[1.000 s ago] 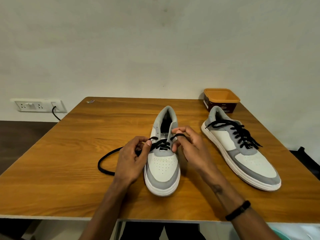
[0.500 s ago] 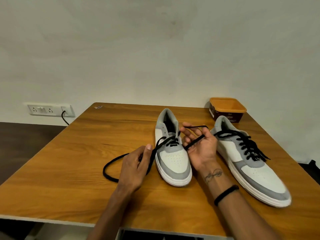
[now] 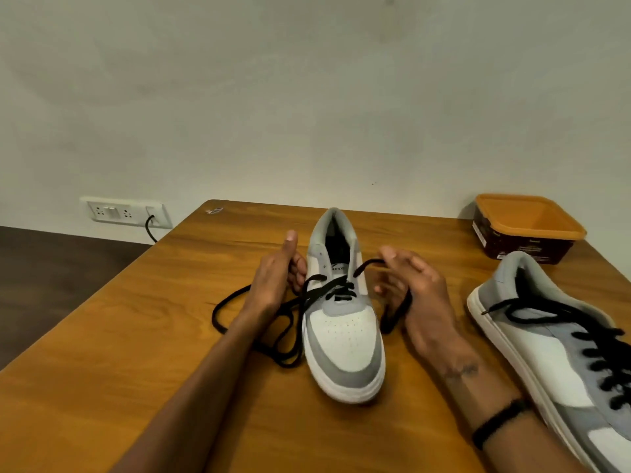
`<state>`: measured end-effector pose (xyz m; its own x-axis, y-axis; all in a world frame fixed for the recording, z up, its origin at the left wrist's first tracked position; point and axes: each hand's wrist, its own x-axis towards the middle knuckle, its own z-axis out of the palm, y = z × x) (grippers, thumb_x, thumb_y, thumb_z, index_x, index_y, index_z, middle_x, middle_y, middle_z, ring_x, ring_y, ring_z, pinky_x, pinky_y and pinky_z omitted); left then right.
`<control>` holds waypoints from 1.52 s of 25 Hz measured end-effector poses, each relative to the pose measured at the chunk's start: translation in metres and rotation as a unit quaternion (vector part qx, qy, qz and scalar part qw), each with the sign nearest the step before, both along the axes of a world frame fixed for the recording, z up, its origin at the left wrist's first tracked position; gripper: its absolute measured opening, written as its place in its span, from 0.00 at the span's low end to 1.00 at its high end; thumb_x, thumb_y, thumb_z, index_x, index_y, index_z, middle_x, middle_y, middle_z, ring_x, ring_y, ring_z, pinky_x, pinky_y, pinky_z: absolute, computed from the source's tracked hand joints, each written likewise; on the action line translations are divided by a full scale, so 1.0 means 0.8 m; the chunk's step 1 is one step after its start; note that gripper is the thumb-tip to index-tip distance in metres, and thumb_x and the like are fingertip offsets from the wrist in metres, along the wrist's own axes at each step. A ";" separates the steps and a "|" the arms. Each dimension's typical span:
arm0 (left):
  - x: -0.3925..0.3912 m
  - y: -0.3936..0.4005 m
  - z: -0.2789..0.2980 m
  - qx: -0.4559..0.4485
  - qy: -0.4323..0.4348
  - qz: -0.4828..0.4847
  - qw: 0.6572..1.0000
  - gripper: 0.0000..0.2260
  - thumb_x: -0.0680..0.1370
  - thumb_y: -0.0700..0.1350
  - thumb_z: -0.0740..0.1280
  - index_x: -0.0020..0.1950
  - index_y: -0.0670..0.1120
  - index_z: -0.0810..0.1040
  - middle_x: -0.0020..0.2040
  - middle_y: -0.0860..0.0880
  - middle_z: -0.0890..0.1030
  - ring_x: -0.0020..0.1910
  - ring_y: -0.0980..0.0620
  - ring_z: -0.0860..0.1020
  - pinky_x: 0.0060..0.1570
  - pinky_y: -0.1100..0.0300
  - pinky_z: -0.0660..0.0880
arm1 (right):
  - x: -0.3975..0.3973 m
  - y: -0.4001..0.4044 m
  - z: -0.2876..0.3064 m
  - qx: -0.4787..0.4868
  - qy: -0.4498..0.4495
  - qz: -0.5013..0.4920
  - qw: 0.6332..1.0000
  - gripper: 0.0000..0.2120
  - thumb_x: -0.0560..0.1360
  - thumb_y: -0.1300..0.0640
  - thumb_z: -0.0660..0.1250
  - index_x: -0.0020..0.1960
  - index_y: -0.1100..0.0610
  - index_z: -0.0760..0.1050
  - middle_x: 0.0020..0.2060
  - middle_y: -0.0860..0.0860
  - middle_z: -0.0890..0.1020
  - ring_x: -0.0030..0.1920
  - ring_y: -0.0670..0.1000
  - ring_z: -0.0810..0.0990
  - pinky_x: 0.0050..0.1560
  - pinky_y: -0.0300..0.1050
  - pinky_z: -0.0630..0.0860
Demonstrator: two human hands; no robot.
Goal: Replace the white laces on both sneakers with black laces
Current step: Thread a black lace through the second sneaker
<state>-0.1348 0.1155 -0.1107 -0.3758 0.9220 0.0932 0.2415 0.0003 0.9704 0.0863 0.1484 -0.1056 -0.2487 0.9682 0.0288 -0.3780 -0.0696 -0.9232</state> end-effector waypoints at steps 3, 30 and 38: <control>-0.004 -0.010 -0.011 0.057 -0.005 -0.058 0.997 0.27 0.84 0.63 0.57 0.37 0.44 0.77 0.29 0.51 0.73 0.28 0.55 0.70 0.31 0.64 0.68 | -0.003 -0.015 -0.009 0.083 -0.123 0.000 0.989 0.14 0.73 0.52 0.79 0.57 0.54 0.85 0.53 0.51 0.88 0.56 0.52 0.87 0.58 0.53 0.83; -0.043 -0.016 0.003 -0.026 -0.088 -0.304 0.948 0.10 0.81 0.44 0.66 0.40 0.46 0.79 0.38 0.51 0.76 0.37 0.55 0.76 0.38 0.64 0.75 | 0.009 -0.005 0.027 -0.084 0.202 -0.076 0.973 0.03 0.86 0.58 0.62 0.56 0.58 0.72 0.37 0.53 0.82 0.37 0.51 0.83 0.47 0.51 0.85; -0.045 -0.012 -0.001 -0.029 -0.096 -0.288 0.952 0.09 0.80 0.47 0.68 0.41 0.46 0.79 0.40 0.49 0.77 0.42 0.52 0.75 0.45 0.58 0.75 | 0.000 -0.025 0.005 0.347 -0.406 -0.042 0.845 0.10 0.80 0.53 0.73 0.61 0.49 0.83 0.51 0.42 0.83 0.50 0.37 0.80 0.48 0.26 0.75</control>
<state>-0.1708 0.1056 -0.1112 0.1882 0.9820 0.0169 0.0348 -0.0239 0.9991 0.0861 0.1286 -0.1016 -0.3901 0.8038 0.4492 0.4222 0.5897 -0.6885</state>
